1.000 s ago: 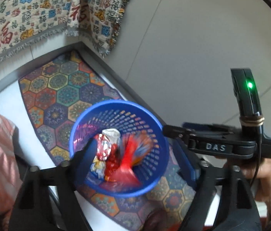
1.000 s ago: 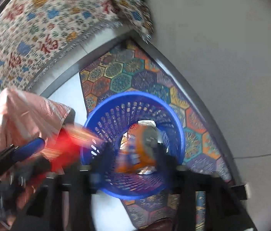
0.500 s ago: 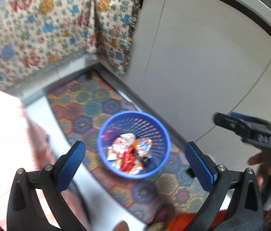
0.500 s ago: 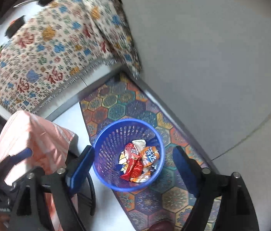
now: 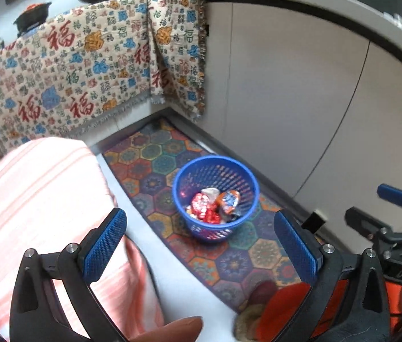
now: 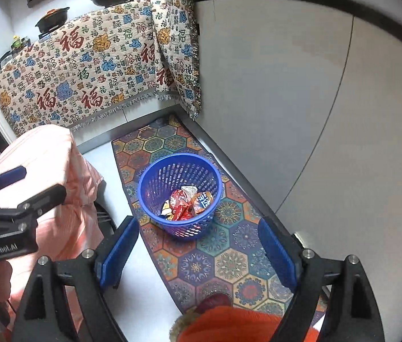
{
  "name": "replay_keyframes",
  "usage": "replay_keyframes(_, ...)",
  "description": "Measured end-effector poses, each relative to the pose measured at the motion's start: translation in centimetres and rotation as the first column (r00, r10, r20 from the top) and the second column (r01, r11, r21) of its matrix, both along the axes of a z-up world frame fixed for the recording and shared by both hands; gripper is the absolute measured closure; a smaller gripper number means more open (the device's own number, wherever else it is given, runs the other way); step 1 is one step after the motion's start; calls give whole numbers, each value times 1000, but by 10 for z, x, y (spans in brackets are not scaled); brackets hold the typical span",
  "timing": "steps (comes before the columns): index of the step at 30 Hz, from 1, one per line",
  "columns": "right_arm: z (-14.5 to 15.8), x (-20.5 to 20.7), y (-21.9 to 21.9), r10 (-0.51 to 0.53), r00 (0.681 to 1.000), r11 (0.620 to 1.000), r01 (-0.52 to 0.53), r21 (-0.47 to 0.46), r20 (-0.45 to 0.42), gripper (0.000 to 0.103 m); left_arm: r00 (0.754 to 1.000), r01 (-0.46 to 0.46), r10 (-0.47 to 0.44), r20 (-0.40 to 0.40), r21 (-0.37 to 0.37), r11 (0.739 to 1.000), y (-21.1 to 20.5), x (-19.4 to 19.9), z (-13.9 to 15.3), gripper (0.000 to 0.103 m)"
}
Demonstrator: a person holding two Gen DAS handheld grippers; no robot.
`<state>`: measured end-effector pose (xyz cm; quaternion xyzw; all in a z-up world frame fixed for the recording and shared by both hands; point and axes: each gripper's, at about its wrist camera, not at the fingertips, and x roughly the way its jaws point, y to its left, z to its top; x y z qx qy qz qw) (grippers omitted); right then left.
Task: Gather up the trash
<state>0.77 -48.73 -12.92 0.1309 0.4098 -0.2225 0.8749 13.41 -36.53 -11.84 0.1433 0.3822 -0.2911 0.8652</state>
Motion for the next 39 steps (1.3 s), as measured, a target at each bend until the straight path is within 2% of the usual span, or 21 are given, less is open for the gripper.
replay_keyframes(5, 15, -7, 11, -11, 1000, 999, 11, -36, 15, 16, 1000, -15, 15, 22, 39, 999, 3, -5, 11, 0)
replay_keyframes(10, 23, -4, 19, 2, 1000, 999, -1, -51, 20, 16, 999, -27, 27, 32, 26, 999, 10, -6, 16, 0)
replay_keyframes(39, 22, 2, 26, 12, 1000, 998, -12, -56, 8, 16, 999, -43, 42, 30, 39, 998, 10, -7, 14, 0)
